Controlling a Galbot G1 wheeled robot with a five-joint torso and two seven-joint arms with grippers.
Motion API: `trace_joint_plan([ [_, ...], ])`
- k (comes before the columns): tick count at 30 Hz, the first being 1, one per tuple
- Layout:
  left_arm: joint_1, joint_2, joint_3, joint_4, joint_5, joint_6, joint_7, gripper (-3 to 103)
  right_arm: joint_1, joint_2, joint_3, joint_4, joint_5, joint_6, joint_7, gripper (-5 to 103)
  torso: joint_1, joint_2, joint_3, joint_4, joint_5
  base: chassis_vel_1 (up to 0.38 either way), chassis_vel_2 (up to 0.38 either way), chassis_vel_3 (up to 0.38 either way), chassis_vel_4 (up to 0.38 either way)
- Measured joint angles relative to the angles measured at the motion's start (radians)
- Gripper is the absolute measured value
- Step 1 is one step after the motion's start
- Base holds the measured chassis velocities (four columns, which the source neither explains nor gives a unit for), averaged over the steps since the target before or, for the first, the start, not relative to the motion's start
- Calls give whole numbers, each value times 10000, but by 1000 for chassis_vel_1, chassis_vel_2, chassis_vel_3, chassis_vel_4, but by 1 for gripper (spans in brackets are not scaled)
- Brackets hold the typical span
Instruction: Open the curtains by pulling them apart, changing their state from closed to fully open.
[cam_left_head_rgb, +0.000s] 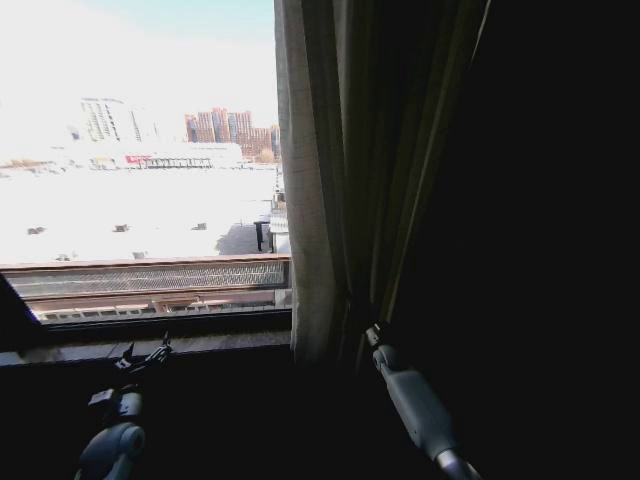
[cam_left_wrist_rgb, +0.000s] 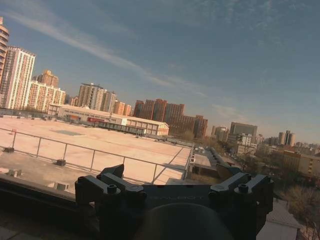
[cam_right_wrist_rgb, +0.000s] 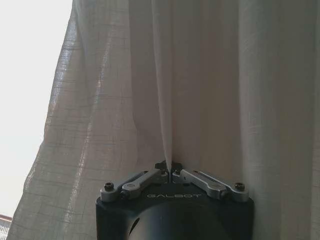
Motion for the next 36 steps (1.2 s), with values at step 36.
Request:
trace_joint_plan([
  [36, -1, 0, -3, -2, 0, 0, -2, 100, -1006, -964, -22, 1659, 767, 28, 599, 1, 4, -2, 3, 9, -12, -255, -120, 257, 113],
])
